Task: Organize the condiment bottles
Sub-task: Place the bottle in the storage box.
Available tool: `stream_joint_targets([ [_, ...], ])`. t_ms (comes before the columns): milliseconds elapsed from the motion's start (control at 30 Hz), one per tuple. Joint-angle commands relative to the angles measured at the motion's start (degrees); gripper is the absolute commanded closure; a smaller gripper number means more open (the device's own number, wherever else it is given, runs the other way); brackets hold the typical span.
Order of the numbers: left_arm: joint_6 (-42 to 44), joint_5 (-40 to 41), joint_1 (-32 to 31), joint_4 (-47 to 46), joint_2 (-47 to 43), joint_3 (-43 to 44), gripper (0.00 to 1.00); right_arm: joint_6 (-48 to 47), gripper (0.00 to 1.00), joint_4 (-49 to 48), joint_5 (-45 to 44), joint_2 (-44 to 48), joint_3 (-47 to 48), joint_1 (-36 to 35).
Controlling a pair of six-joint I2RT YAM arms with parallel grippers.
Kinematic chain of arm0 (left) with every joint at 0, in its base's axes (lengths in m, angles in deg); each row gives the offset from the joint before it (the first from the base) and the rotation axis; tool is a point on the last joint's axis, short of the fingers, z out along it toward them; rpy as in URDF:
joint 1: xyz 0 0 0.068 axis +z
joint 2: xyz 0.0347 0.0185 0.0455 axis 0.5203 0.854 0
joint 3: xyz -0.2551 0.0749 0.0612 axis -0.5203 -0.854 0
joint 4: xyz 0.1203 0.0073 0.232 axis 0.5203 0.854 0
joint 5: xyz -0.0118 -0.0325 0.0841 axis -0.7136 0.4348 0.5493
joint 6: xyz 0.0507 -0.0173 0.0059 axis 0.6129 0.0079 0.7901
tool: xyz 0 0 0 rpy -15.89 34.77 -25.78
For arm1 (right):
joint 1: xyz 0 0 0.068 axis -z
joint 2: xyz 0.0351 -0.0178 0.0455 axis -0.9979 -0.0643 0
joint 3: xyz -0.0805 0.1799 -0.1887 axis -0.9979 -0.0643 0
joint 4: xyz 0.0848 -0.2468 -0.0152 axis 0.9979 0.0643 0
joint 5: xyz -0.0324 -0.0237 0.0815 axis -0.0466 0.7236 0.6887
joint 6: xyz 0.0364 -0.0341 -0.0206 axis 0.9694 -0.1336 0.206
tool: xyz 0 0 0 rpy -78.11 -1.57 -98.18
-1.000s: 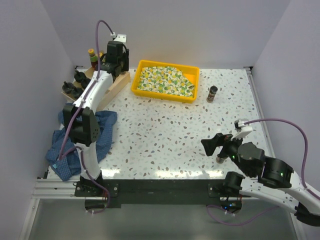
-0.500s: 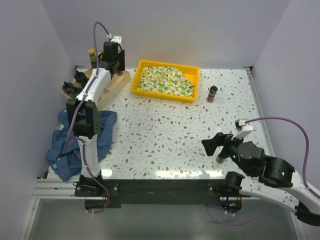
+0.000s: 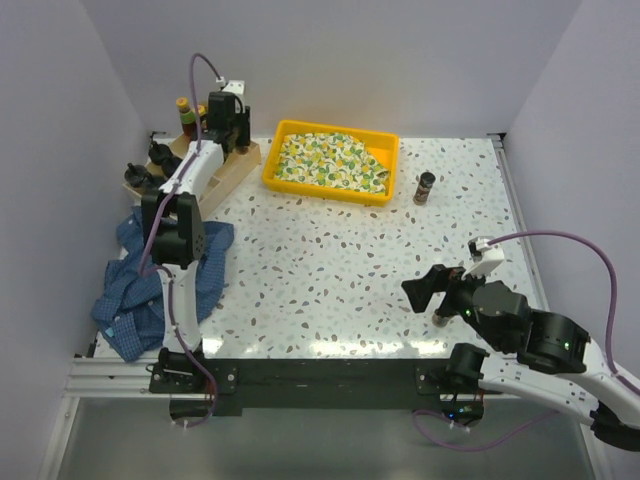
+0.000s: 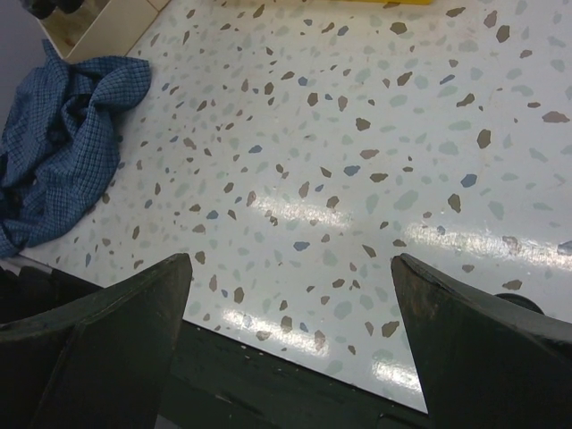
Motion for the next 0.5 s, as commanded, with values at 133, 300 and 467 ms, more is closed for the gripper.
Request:
stream_joint_targets([
  [133,0.63,-0.92,0.61,-5.15,3.24,1.87,0.89,1.31,0.01,0.85,-1.51,-0.48,3.14,-0.35],
  [300,-0.16,-1.71,1.05,-4.71,4.38,1.96,0.60,0.79,0.01,0.32,-1.60,-0.83,2.27,-0.35],
  [467,-0.86,-2.41,1.05,-4.19,3.94,2.66,0.32,-0.27,0.01,0.15,-1.95,-1.45,3.06,-0.35],
])
